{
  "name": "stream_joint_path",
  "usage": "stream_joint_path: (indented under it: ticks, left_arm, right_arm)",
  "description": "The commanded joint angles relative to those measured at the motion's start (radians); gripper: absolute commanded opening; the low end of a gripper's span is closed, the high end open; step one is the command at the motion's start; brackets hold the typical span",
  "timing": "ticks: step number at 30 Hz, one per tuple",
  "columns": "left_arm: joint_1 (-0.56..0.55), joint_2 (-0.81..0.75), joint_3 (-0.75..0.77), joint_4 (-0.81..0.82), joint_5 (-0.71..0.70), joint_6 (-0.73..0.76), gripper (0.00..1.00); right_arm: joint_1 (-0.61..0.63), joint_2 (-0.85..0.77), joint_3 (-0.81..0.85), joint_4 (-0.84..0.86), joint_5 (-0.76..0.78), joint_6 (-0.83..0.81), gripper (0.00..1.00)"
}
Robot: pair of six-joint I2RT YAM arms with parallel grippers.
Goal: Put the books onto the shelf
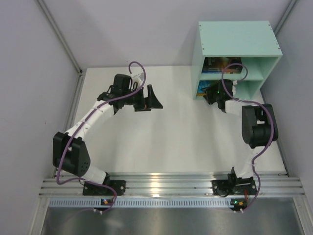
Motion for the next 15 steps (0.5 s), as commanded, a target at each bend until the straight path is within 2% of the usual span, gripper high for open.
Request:
stream_joint_path:
  ticks: [1,7,15]
  left_arm:
    - [-0.001,-0.018,-0.002,0.023,-0.010,0.004,0.99]
    - [-0.002,-0.004,0.002,0.024,-0.015,0.006,0.99]
    - [-0.004,0.010,0.004,0.027,-0.013,0.006,0.99]
  right_arm:
    - [-0.030,-0.056,0.016,0.164,0.019,-0.050,0.45]
    - [-0.039,-0.052,0.022,0.175,0.023,-0.036,0.43]
    - [-0.038,0.002,0.061,0.169,0.011,-0.028,0.35]
